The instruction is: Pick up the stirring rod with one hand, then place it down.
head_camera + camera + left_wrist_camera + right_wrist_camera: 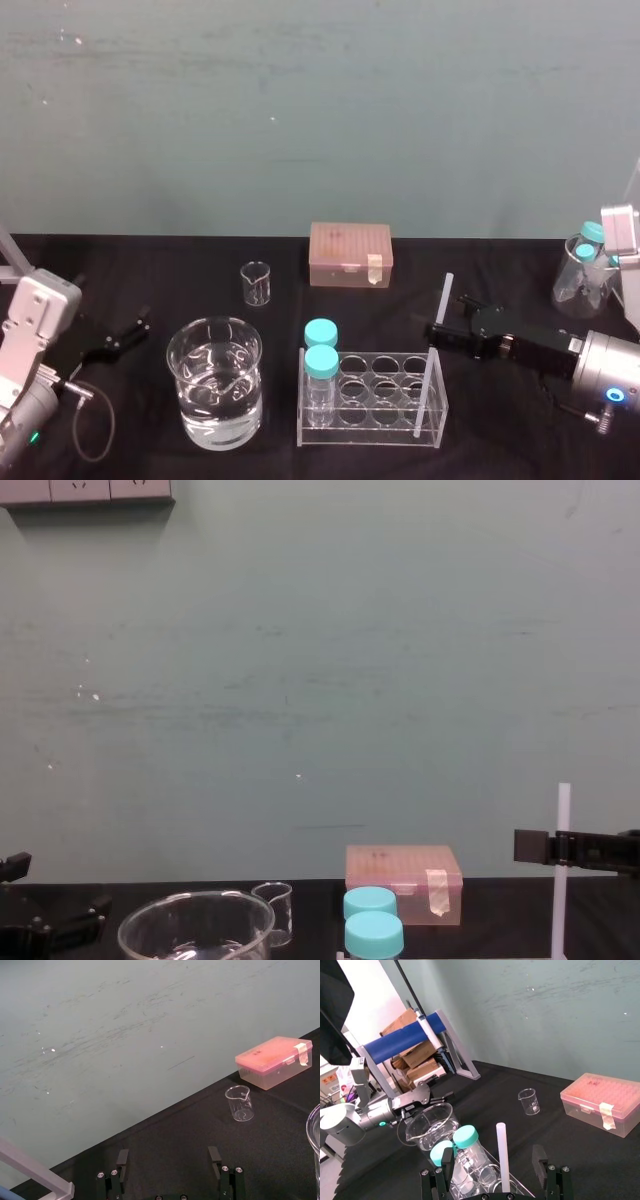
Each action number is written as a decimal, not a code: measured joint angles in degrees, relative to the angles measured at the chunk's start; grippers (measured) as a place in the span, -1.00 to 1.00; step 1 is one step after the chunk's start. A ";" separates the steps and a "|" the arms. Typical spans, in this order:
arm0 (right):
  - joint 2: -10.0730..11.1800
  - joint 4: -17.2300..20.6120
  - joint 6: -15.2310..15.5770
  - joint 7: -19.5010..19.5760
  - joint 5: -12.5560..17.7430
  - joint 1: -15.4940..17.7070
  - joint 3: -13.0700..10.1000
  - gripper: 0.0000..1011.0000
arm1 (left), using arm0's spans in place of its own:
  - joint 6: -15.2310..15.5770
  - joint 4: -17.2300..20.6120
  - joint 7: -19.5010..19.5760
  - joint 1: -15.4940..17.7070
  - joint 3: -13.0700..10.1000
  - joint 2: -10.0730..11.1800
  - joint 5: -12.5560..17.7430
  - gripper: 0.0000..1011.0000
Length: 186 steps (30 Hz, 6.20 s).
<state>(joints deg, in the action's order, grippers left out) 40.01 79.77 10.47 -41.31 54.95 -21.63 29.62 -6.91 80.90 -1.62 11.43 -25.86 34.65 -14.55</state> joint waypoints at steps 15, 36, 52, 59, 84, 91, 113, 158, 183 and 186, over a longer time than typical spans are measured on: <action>-0.06 -0.02 -0.06 -0.10 -0.02 0.03 -0.14 0.66 | 0.00 0.00 0.00 0.00 0.00 0.00 0.00 0.99; -0.07 -0.04 -0.12 -0.22 -0.04 0.07 -0.20 -0.60 | 0.00 0.00 0.00 0.00 0.00 0.00 0.00 0.99; 0.08 0.27 -0.56 -0.24 -0.15 0.16 -0.24 -0.86 | 0.00 0.00 0.00 0.00 0.00 0.00 0.00 0.99; 2.16 4.87 -4.91 -0.67 -2.33 0.56 -1.64 -0.86 | 0.00 0.00 0.00 0.00 0.00 0.00 0.00 0.99; -1.91 3.37 -4.90 5.38 -10.67 -9.13 -2.93 -0.86 | 0.00 0.00 0.00 0.00 0.00 0.00 0.00 0.99; -3.62 1.64 -5.20 5.86 -12.25 -10.05 -2.81 -0.86 | 0.00 0.00 0.00 0.00 0.00 0.00 0.00 0.99; -3.67 1.65 -5.37 5.86 -12.29 -9.98 -2.92 -0.86 | 0.00 0.00 0.00 0.00 0.00 0.00 0.00 0.99; -3.61 1.68 -5.31 5.86 -12.22 -9.98 -2.87 -0.86 | 0.00 0.00 0.00 0.00 0.00 0.00 0.00 0.99; -3.61 1.67 -5.31 5.86 -12.22 -9.98 -2.87 -0.86 | 0.00 0.00 0.00 0.00 0.00 0.00 0.00 0.99; -3.61 1.67 -5.31 5.86 -12.22 -9.98 -2.87 -0.86 | 0.00 0.00 0.00 0.00 0.00 0.00 0.00 0.99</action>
<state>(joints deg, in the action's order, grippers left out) 36.40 81.45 5.16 -35.45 42.74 -31.61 26.76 -6.91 80.90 -1.62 11.43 -25.86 34.65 -14.55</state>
